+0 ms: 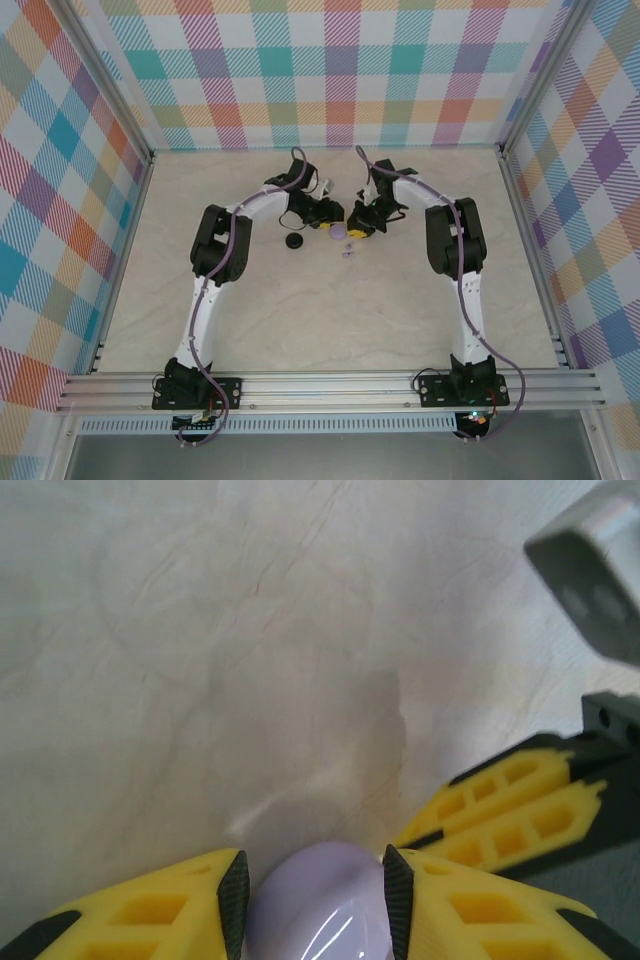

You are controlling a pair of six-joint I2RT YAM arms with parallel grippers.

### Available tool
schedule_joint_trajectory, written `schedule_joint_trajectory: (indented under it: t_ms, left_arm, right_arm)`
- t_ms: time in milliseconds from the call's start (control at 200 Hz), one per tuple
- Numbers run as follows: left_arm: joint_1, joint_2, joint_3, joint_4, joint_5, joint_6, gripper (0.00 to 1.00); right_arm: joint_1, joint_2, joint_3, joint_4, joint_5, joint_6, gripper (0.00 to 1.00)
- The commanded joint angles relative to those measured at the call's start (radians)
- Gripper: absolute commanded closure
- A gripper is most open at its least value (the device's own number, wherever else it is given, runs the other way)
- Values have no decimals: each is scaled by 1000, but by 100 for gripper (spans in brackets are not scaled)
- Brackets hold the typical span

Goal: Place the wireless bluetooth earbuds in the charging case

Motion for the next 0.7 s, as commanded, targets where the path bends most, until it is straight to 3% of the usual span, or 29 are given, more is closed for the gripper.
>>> schedule_joint_trajectory:
  t_ms: [0,315,695]
  left_arm:
    - [9,-75,-52,10,-3,-16,58]
    - [7,-161,-180,85,6,-58,58]
    - [10,-215,-245,61,-14,-64,55]
  right_arm:
    - [3,25,38,1,-10,19,88]
    - [7,57,87,-18,-50,12,87]
    - [1,45,135,-45,13,18,79]
